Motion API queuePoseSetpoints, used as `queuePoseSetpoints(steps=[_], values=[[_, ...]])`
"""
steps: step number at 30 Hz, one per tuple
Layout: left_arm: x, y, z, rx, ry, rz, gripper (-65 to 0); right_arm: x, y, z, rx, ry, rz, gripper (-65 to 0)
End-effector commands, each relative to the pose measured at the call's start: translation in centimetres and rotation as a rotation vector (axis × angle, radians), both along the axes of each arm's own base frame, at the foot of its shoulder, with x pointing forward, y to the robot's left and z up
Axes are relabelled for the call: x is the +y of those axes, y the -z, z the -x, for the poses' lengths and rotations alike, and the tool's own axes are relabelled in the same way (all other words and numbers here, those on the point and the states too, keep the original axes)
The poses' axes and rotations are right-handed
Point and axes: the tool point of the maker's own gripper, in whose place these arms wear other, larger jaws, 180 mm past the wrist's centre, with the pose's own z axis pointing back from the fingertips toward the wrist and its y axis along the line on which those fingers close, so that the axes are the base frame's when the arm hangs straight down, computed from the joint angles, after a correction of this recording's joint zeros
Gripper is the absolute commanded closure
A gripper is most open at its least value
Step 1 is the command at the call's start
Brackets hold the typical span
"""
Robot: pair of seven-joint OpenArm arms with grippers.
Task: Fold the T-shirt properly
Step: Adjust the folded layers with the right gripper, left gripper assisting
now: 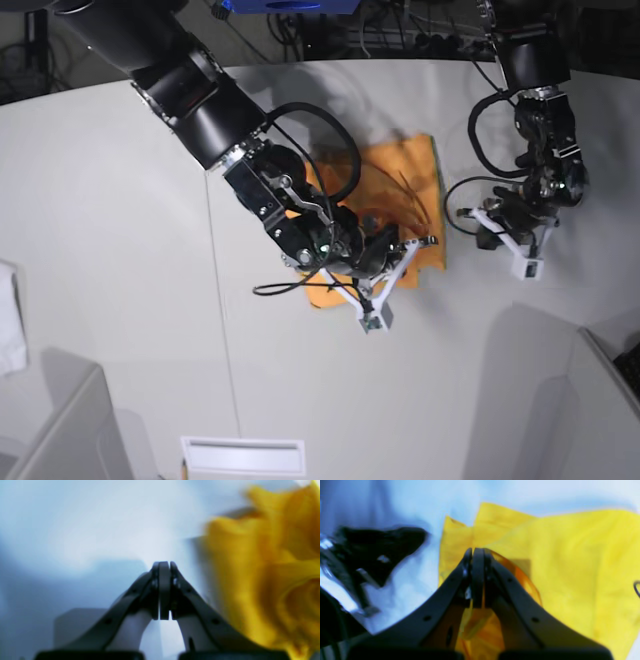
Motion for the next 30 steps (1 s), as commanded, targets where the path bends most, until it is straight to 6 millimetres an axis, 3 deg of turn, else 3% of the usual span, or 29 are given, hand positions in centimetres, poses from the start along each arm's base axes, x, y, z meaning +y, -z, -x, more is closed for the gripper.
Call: queuePoseSetpoints(steps=[1, 5, 8, 12, 14, 18, 22, 26, 30], values=[[1.4, -1.7, -0.4, -0.051, -0.013, -0.022, 0.0, 1.9, -1.9, -0.5, -0.045, -0.026, -0.038, 0.0], [4.2, -2.7, 1.3, -0.059, -0.029, -0.09, 0.0, 2.7, -1.5, -1.1, -0.091, -0.041, -0.015, 0.0], [5.4, -3.1, 2.2, -0.064, -0.011, -0.115, 0.0, 3.7, -2.9, -1.5, -0.163, -0.073, -0.024, 0.0], [7.6, -3.0, 3.8, -0.055, -0.057, -0.132, 0.0, 4.6, -6.1, -1.1, -0.205, -0.117, -0.055, 0.0], [8.4, -2.9, 4.7, -0.045, -0.077, -0.135, 0.0, 3.6, -6.5, -0.4, -0.135, -0.1, -0.065, 0.0], [9.1, -3.3, 4.9, -0.056, -0.097, -0.144, 0.0, -0.2, -6.6, -0.2, -0.076, 0.0, -0.059, 0.0], [8.9, -4.5, 4.5, -0.085, -0.083, -0.168, 0.0, -3.8, -4.9, 0.6, 0.019, 0.075, -0.045, 0.0], [8.7, -4.5, 5.0, -0.084, -0.075, -0.172, 0.0, -5.7, -2.5, 1.6, 0.089, 0.122, -0.03, 0.0], [8.3, -5.1, 4.6, -0.102, -0.066, -0.175, 0.0, -6.2, -1.4, 1.9, 0.112, 0.13, -0.012, 0.0]])
